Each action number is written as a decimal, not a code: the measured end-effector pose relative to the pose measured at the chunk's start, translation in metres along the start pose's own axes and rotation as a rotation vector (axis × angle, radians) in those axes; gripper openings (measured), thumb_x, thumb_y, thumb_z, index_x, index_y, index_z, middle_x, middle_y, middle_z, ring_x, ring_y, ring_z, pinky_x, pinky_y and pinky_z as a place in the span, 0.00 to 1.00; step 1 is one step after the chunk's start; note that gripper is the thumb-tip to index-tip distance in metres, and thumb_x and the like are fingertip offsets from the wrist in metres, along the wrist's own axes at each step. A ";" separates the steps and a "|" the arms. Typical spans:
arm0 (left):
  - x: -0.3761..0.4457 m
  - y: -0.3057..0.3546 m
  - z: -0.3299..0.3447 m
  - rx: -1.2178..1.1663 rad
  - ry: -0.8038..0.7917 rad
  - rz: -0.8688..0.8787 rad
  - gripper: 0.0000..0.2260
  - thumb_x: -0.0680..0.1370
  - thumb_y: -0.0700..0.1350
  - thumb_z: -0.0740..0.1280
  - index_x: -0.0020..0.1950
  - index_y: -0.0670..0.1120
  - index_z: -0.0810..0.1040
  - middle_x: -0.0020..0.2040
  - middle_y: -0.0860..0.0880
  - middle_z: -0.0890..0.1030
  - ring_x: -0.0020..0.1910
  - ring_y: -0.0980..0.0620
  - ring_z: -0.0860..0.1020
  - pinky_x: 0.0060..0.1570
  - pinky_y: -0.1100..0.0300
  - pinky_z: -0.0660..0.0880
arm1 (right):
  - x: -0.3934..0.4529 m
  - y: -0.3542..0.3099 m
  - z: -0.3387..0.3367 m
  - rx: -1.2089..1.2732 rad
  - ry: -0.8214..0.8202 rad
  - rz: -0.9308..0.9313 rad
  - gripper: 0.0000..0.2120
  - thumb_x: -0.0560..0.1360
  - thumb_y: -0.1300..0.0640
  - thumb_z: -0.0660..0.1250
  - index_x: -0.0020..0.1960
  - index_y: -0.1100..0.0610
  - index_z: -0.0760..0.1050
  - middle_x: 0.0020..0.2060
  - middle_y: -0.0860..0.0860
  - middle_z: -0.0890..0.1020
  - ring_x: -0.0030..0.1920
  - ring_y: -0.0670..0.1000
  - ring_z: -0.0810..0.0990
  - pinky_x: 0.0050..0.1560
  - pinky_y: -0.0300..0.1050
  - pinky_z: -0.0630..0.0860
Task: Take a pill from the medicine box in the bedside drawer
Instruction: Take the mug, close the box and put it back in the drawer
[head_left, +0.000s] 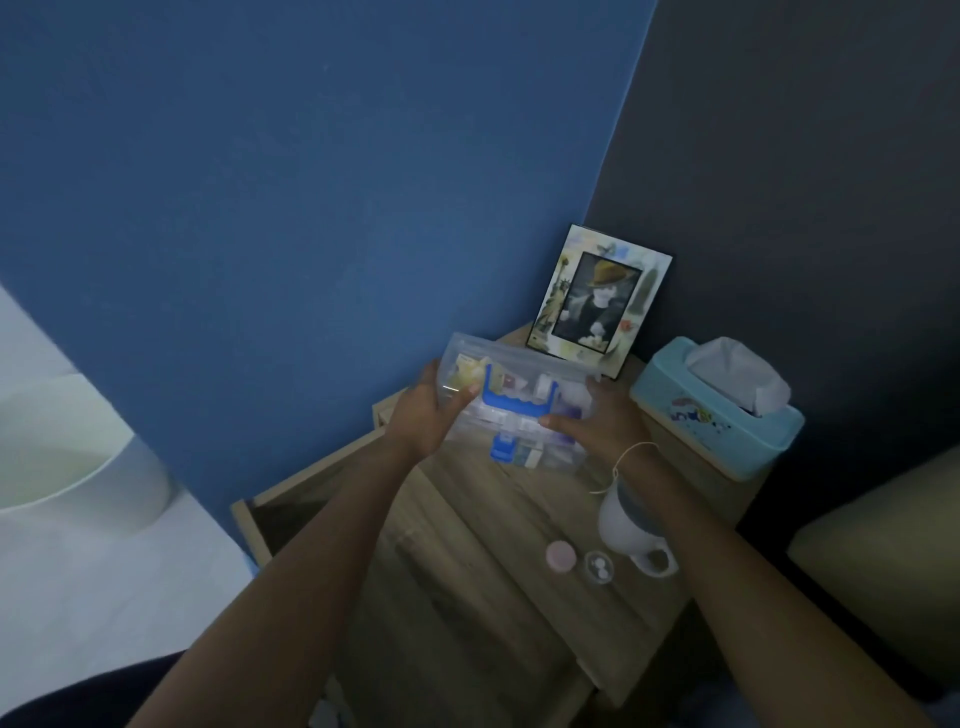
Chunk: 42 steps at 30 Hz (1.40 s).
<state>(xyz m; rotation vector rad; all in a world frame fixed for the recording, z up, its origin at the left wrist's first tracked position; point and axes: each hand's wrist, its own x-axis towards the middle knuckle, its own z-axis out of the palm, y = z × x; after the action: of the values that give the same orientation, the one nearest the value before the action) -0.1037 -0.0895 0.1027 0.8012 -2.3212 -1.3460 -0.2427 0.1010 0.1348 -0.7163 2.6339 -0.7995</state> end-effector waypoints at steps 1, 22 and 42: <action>-0.001 -0.001 0.001 0.007 -0.019 -0.008 0.35 0.76 0.59 0.65 0.77 0.48 0.55 0.75 0.46 0.65 0.74 0.46 0.64 0.69 0.57 0.61 | -0.001 0.001 0.002 -0.013 -0.004 -0.001 0.50 0.65 0.40 0.75 0.76 0.60 0.56 0.76 0.57 0.59 0.75 0.55 0.60 0.70 0.43 0.59; -0.014 -0.003 0.013 0.290 0.021 0.149 0.31 0.81 0.55 0.58 0.78 0.46 0.48 0.80 0.43 0.45 0.79 0.45 0.47 0.74 0.55 0.49 | -0.012 -0.001 0.006 -0.067 0.003 -0.043 0.47 0.69 0.42 0.72 0.77 0.60 0.52 0.77 0.60 0.56 0.75 0.59 0.58 0.73 0.52 0.60; -0.029 -0.006 0.025 0.825 0.126 0.605 0.25 0.78 0.58 0.61 0.71 0.46 0.69 0.72 0.43 0.71 0.71 0.42 0.69 0.73 0.36 0.56 | -0.012 0.016 0.011 -0.295 -0.040 -0.151 0.56 0.67 0.44 0.75 0.77 0.60 0.40 0.78 0.55 0.43 0.78 0.55 0.48 0.73 0.50 0.56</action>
<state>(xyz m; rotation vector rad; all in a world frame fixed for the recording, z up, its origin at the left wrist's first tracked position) -0.0932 -0.0568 0.0849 0.2893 -2.6761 -0.0654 -0.2343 0.1143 0.1181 -1.0066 2.7147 -0.4299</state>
